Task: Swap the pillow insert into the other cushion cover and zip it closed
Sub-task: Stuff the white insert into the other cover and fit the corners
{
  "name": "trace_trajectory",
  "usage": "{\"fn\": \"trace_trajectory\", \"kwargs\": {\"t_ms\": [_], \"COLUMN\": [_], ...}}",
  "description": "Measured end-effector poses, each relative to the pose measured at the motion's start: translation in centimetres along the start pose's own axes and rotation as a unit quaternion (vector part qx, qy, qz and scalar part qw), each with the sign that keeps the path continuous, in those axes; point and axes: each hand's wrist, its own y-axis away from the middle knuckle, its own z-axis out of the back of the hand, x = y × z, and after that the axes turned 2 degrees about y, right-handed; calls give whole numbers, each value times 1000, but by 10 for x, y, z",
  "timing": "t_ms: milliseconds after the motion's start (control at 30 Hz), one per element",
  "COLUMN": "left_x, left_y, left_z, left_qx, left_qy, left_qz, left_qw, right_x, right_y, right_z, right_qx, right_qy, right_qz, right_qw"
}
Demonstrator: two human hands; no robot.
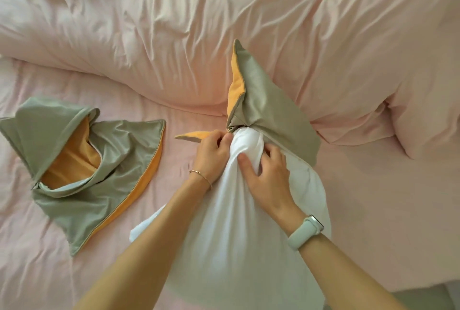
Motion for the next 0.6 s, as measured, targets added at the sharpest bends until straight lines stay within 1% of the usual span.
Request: {"fn": "trace_trajectory", "kwargs": {"t_ms": [67,100,200,267,300,367,400,467,500,533,567,600], "left_x": [-26,-39,-76,-95,-101,-107,-109,-107,-105,-103,-100,-97], "left_y": [-3,-3,-3,-2,-3,-4,-3,-4,-6,-7,-7,-9], "left_z": [14,22,49,61,62,53,44,18,6,-5,-12,-16], "left_qx": [-18,-25,-23,-10,1,36,58,103,115,109,74,18], "left_qy": [3,-2,-47,-87,-90,-61,-40,-32,-64,-125,-203,-270], "left_qz": [-32,-48,-96,-109,-109,-94,-83,-78,-95,-119,-152,-196], "left_qw": [999,999,994,990,990,993,994,991,987,979,965,942], "right_x": [17,24,41,48,51,50,44,21,7,-8,-21,-29], "right_y": [-4,-5,-3,-5,-7,-11,-14,-22,-25,-27,-28,-30], "right_z": [15,24,50,62,68,79,85,99,107,116,126,137], "right_qx": [-23,-15,49,47,31,6,-2,-11,-6,7,21,31], "right_qy": [-117,-183,-367,-420,-419,-367,-319,-182,-102,-23,39,77], "right_qz": [14,11,-8,-21,-27,-1,10,-1,-16,-34,-48,-47], "right_qw": [993,983,929,906,907,930,948,983,995,999,998,995]}}
